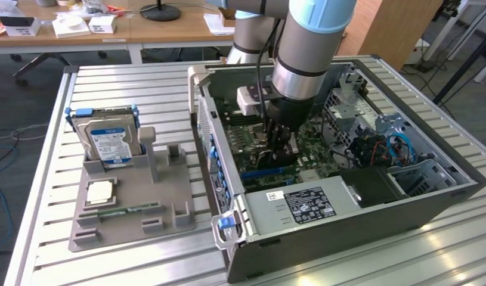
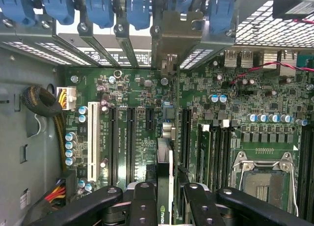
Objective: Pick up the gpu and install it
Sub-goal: 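Insert the gpu into the slot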
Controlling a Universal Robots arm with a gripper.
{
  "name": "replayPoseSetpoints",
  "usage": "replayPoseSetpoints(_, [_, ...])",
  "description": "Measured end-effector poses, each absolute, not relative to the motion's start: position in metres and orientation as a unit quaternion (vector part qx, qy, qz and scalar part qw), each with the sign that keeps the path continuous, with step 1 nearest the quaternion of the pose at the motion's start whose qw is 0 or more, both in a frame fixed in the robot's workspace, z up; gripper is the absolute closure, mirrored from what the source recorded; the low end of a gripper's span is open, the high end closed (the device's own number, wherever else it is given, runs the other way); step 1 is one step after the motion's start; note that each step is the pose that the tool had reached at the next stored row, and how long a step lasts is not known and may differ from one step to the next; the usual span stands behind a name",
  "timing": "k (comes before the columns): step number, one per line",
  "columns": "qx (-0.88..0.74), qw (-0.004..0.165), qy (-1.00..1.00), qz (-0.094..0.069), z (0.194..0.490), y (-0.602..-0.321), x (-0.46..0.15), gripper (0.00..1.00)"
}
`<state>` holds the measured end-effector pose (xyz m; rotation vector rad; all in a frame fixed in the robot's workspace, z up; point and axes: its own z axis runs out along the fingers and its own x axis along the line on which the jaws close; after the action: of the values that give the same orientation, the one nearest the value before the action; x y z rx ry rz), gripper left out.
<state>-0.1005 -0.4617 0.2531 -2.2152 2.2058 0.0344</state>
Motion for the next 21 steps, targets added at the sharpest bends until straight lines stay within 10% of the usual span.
replayPoseSetpoints(21, [-0.709, 0.007, 0.706, 0.011, 0.2492, -0.4618, -0.1005, 0.74])
